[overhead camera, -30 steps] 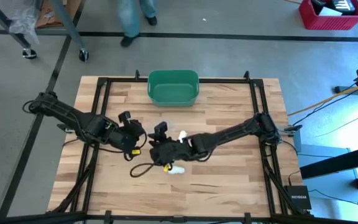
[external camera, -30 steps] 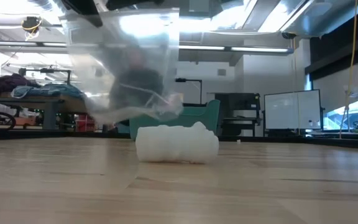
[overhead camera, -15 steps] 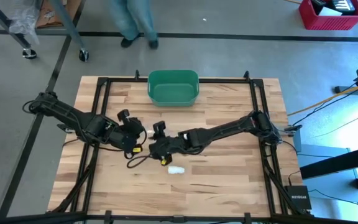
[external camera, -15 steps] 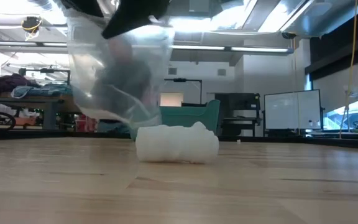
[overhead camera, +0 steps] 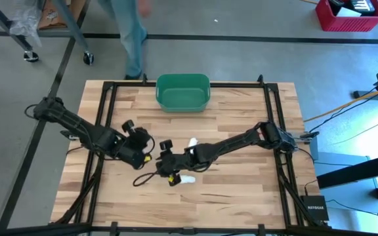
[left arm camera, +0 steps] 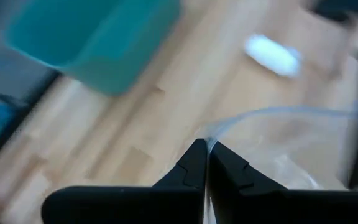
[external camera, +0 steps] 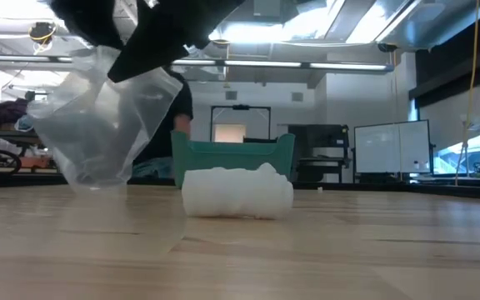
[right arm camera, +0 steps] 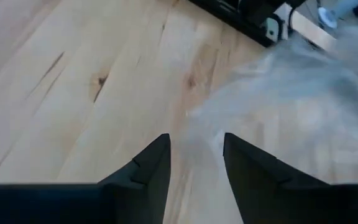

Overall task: Roll bandage
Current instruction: Open the transparent zip bag, then put the bottom white bandage into the transparent zip bag

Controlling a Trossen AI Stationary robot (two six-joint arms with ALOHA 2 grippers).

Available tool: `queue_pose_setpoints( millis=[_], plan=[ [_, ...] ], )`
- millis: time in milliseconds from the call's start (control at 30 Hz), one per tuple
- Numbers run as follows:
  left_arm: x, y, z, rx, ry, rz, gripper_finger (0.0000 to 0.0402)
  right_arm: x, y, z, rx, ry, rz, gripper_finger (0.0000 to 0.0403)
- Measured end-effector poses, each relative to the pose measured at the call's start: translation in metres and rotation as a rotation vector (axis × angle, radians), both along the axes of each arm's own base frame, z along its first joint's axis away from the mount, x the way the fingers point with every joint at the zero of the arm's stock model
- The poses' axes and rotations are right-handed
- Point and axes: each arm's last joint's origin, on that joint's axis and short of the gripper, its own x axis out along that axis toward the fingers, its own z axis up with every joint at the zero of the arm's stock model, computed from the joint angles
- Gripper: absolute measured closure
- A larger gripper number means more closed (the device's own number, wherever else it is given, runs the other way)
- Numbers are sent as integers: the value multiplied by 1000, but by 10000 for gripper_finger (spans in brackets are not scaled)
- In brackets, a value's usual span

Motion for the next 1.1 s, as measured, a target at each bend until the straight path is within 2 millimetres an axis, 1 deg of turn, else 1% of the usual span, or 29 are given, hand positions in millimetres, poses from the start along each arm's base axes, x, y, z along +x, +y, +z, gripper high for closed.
queue_pose_setpoints(
  millis=[100, 233, 333, 467, 600, 700, 800, 900, 1000, 1100],
  plan=[
    [0, -9, -9, -36, 25, -58, 400, 1, -4, 1, 9, -5, -28, 253],
    [-3, -11, -15, -48, 31, -50, 399, 2, -3, 8, 18, -9, -35, 253],
    [-3, -11, -16, -48, 31, -48, 399, 2, -3, 19, 18, -1, -41, 253],
    [-3, -11, -16, -49, 30, -48, 398, 0, -3, 37, 63, 21, -79, 251],
    [-3, -11, -16, -50, 31, -48, 398, -6, 0, 53, 107, 84, -69, 228],
    [-3, -11, -16, -50, 31, -48, 398, -9, 4, 68, 149, 85, -53, 204],
    [-3, -11, -16, -50, 30, -47, 398, -11, 4, 75, 157, 94, -53, 187],
    [-3, -11, -16, -50, 31, -47, 398, -20, 7, 83, 152, 144, -57, 179],
    [-3, -11, -16, -49, 33, -49, 400, -33, 12, 90, 146, 212, 1, 178],
    [-3, -11, -16, -49, 33, -48, 400, -43, 17, 87, 186, 311, 12, 178]
  ],
)
